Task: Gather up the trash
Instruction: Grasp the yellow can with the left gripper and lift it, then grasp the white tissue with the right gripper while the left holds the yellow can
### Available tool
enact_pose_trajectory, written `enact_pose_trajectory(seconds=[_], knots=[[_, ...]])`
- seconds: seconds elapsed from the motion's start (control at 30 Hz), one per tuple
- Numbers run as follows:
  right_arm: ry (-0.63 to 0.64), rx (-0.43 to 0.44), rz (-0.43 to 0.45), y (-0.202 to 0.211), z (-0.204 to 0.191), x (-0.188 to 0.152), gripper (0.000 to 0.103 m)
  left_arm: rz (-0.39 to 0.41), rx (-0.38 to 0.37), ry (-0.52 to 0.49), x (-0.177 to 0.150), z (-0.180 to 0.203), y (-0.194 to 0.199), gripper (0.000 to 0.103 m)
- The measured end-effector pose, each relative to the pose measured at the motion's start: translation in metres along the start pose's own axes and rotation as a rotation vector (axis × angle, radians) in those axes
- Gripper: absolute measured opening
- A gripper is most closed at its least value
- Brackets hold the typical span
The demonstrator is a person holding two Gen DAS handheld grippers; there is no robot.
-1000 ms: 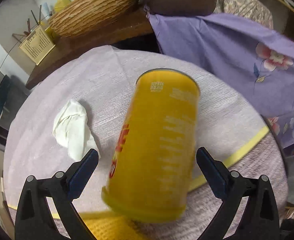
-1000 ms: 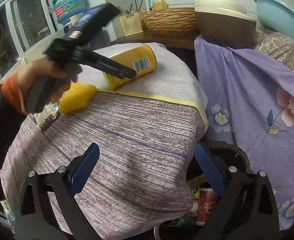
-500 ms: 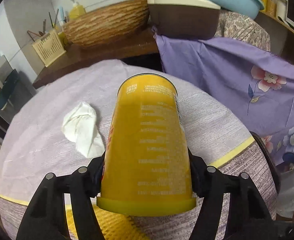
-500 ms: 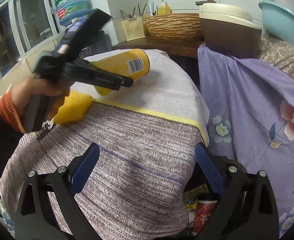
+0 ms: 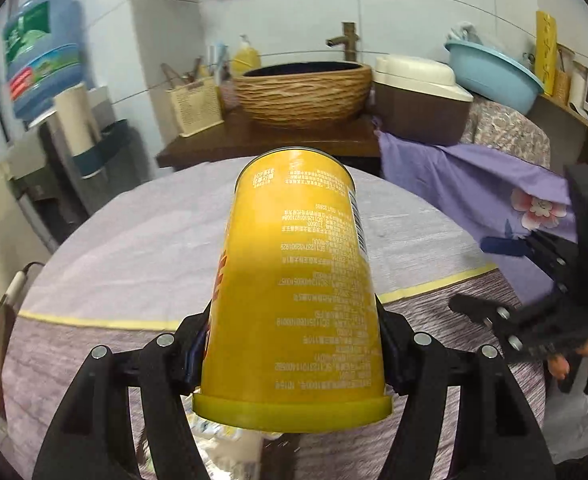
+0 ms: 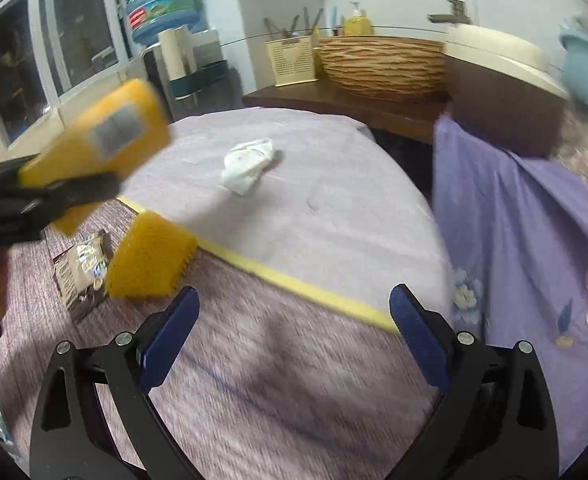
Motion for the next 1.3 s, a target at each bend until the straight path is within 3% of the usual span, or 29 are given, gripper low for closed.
enact_pose_trajectory(seconds=[0.17,0.37,0.5,0.57,0.6,0.63,0.67,0.77,0.83,1.03,1.3], knots=[[0.074,0.01,-0.018,-0.045,-0.031,0.037,0.095,0.02,0.031,0.048,-0.017,-0.027,0.022,0.065],[0.115,0.028,-0.1,-0.112,-0.066,0.073,0.094,0.03,0.056,0.098,-0.033,-0.05,0.033,0.065],[0.148,-0.021,-0.145,-0.149,-0.074,0.087,0.083,0.026,0.071,0.107,-0.045,-0.058,0.034,0.065],[0.145,-0.031,-0.178,-0.16,-0.072,0.086,0.061,0.022,0.066,0.115,-0.049,-0.06,0.033,0.065],[0.146,-0.042,-0.164,-0.161,-0.071,0.089,0.057,0.023,0.065,0.12,-0.051,-0.06,0.034,0.065],[0.148,-0.046,-0.159,-0.161,-0.07,0.09,0.039,0.026,0.065,0.125,-0.053,-0.061,0.035,0.065],[0.149,-0.042,-0.166,-0.161,-0.07,0.09,0.029,0.027,0.064,0.13,-0.054,-0.062,0.034,0.065],[0.134,-0.049,-0.149,-0.151,-0.063,0.088,0.014,0.036,0.057,0.138,-0.055,-0.059,0.035,0.065],[0.131,-0.048,-0.137,-0.141,-0.059,0.086,0.012,0.042,0.042,0.142,-0.055,-0.053,0.036,0.065],[0.096,-0.019,-0.074,-0.088,-0.052,0.073,0.01,0.064,0.024,0.135,-0.062,-0.03,0.049,0.065],[0.093,0.024,0.053,0.02,-0.05,0.031,0.01,0.099,-0.055,0.183,-0.083,0.021,0.075,0.065]])
Point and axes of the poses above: each gripper's, at about its wrist camera, not at the fingertips, and y roughly against the way its jaws point, z to its right, x to its top, the point moved 8 cm from there along -y, roughly the way its jaws point, and after that the axes turned 7 degrees about -x, right-handed, at the moved point
